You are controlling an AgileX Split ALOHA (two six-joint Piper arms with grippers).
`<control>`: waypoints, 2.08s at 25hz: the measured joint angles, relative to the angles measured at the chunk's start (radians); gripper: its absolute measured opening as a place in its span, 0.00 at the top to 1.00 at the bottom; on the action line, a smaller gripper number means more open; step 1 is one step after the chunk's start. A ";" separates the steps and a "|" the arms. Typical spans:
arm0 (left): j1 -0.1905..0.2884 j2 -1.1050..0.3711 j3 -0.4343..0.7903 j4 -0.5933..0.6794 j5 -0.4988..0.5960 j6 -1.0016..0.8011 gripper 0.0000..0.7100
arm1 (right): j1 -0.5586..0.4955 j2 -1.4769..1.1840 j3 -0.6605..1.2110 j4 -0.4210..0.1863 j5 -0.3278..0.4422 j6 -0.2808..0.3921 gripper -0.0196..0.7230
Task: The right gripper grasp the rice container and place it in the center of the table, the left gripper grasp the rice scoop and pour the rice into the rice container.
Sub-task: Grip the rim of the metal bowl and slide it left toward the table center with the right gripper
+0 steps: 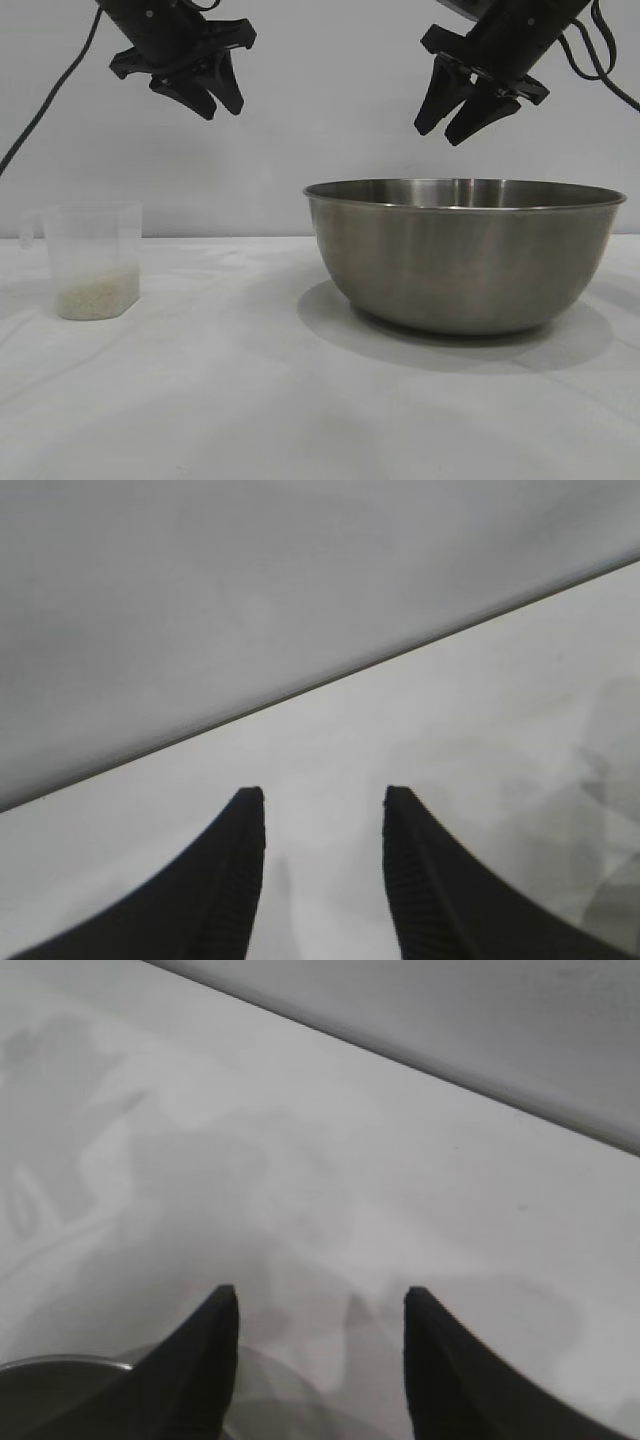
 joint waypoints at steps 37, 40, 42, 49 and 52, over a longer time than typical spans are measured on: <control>0.000 -0.014 0.000 0.007 0.032 0.000 0.68 | -0.096 -0.221 0.277 -0.328 0.404 0.454 0.49; 0.000 -0.017 0.000 0.007 0.034 0.000 0.68 | -0.092 -0.221 0.300 -0.331 0.402 0.454 0.49; 0.000 -0.017 0.000 0.007 0.034 0.000 0.68 | -0.085 -0.217 0.300 -0.334 0.384 0.455 0.49; 0.000 -0.017 0.000 0.007 0.034 0.000 0.68 | -0.082 -0.135 0.300 -0.336 0.335 0.457 0.56; 0.000 -0.017 0.000 0.008 0.034 0.000 0.68 | -0.082 -0.107 0.300 -0.334 0.322 0.457 0.56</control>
